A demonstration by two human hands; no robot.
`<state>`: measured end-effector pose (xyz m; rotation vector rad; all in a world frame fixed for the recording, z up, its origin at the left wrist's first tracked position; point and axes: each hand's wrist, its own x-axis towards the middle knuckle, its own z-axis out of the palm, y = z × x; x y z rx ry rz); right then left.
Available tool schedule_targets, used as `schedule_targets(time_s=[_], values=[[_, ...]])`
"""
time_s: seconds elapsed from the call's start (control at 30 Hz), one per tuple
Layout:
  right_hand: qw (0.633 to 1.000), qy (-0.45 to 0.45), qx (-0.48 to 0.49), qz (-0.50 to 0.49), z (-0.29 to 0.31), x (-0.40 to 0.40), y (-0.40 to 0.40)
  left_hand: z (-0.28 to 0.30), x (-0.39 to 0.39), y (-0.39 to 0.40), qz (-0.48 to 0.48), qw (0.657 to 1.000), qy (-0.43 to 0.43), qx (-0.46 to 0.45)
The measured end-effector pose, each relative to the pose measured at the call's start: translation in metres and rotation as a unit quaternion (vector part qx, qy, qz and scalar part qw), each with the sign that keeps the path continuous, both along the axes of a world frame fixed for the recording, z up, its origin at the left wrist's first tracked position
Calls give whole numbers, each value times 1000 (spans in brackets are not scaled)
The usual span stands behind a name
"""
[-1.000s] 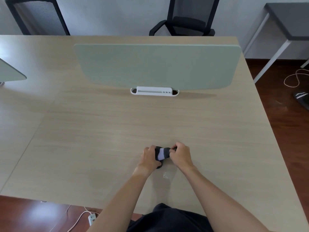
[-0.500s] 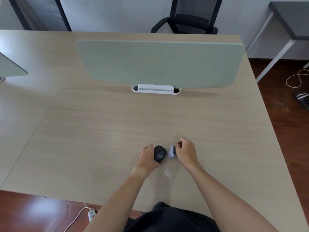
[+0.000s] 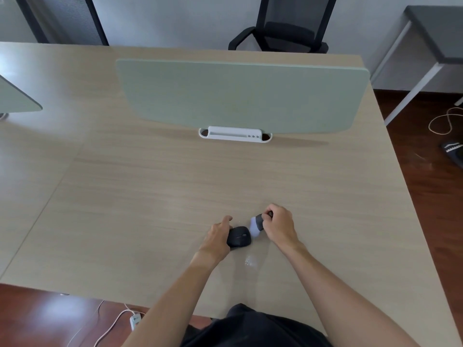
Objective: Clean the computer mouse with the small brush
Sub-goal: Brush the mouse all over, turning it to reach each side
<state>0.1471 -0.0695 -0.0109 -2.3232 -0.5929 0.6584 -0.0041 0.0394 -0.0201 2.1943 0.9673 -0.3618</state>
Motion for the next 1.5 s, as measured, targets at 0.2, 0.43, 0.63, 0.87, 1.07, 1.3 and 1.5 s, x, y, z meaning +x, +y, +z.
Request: schedule_targets(time_s=[0.2, 0.43, 0.63, 0.87, 1.07, 1.3, 1.5], values=[[991, 118, 11, 59, -1, -24, 11, 0, -3, 4, 4, 1000, 3, -24], [994, -17, -88, 65, -10, -3, 1, 1, -8, 6, -18, 1000, 2, -9], [997, 63, 46, -3, 2, -14, 11, 1, -4, -21, 74, 997, 11, 37], [997, 70, -37, 0, -16, -13, -7, -3, -4, -21, 152, 988, -21, -3], [997, 65, 42, -18, -2, -19, -2, -5, -8, -12, 154, 987, -45, 0], [992, 87, 26, 90, -2, -35, 16, -5, -9, -18, 163, 986, -22, 18], [996, 34, -22, 76, -2, -14, 8, -6, -16, -12, 120, 992, -38, 15]])
